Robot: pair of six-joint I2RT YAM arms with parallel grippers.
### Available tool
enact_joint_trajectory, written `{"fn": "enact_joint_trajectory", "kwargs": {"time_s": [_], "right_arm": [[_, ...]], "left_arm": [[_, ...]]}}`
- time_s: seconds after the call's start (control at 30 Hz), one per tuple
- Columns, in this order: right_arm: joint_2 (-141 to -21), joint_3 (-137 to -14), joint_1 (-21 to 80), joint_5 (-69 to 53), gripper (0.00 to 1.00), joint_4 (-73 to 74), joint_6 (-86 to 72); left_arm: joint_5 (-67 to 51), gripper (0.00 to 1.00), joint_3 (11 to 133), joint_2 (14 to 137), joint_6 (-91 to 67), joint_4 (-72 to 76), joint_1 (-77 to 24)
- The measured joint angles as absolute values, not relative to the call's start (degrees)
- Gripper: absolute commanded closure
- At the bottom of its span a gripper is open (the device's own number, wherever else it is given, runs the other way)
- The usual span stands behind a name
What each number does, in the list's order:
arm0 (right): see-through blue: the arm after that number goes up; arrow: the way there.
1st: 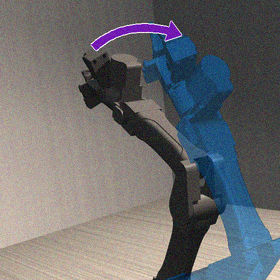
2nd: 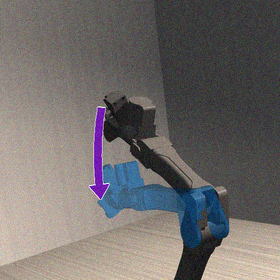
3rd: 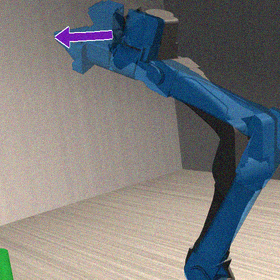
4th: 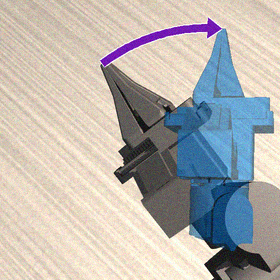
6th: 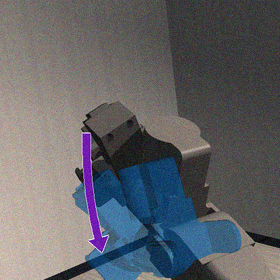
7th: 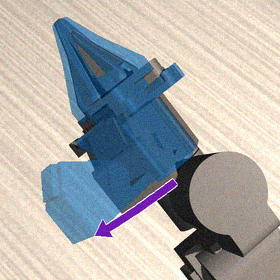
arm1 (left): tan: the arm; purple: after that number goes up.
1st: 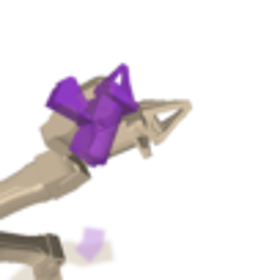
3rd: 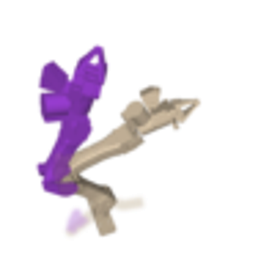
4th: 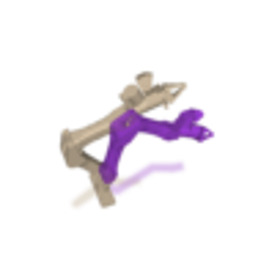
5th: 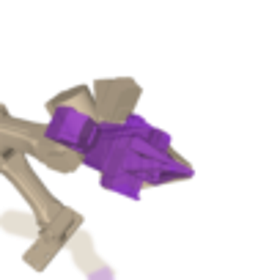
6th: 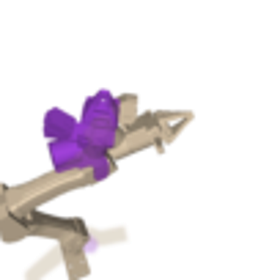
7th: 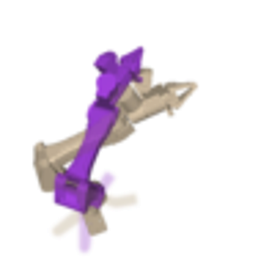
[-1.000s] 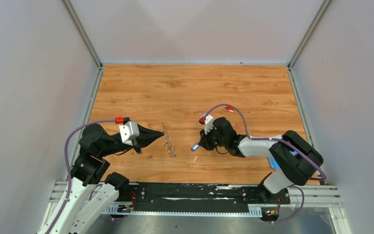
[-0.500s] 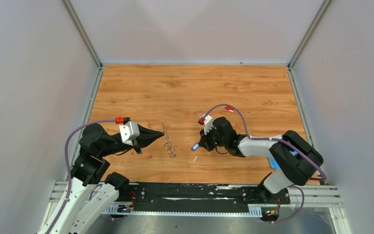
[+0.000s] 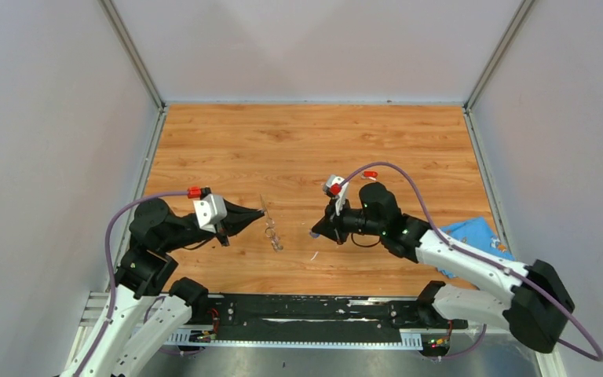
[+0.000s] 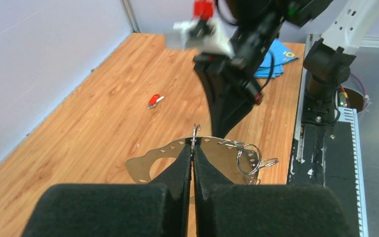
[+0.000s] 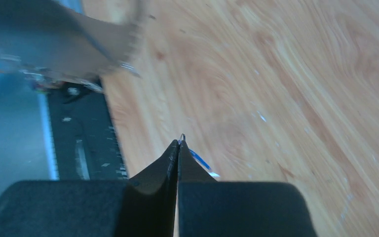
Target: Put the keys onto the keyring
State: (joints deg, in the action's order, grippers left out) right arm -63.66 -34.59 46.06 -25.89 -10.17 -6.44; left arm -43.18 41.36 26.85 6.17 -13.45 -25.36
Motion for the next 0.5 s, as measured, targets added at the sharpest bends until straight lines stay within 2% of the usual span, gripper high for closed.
{"fn": "enact_joint_trajectory", "kwargs": {"time_s": [0.2, 0.5], "right_arm": [[-55.53, -44.03, 55.09, -25.91, 1.00, 0.99, -6.44], [-56.69, -53.80, 62.72, -22.22, 0.99, 6.85, -6.76]], "left_arm": [[-43.07, 1.00, 40.95, 27.27, 9.69, -14.94, -25.36], [-43.31, 1.00, 39.46, 26.63, 13.54, -17.54, -25.36]]}}
